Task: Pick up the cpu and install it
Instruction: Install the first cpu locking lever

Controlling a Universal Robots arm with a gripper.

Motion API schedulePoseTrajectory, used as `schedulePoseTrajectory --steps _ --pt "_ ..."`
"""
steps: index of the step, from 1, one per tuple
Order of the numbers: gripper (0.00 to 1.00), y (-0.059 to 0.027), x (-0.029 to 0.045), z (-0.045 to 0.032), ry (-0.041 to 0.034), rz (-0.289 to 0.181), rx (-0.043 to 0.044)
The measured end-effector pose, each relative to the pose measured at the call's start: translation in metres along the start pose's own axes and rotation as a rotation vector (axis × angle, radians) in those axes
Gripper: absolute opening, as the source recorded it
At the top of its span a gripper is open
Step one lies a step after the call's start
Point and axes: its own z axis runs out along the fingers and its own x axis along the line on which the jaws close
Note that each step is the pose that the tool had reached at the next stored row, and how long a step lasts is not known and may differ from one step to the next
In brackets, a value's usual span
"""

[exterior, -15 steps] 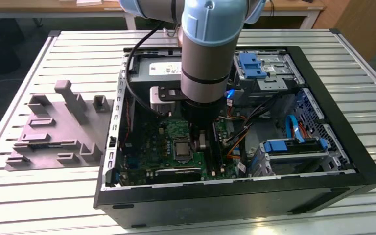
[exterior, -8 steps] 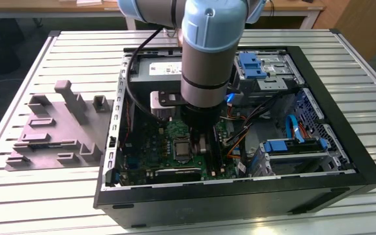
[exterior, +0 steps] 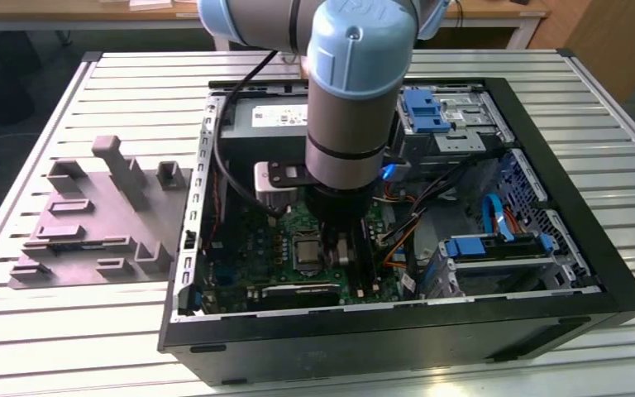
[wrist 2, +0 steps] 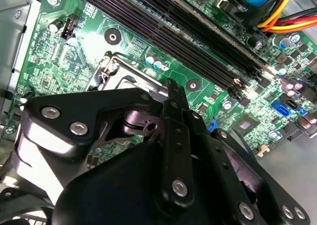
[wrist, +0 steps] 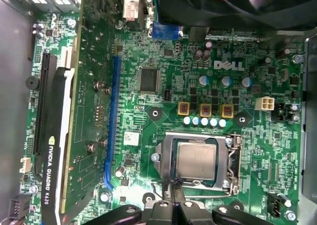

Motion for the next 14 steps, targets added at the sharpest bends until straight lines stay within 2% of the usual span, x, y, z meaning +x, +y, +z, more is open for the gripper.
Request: schedulePoseTrajectory --steps 4,14 --pt "0.11 -0.0001 0.0 0.0029 0.0001 -0.002 0.0001" --pt "0.11 -0.0002 -0.0001 0.0038 0.0001 -0.004 0.0003"
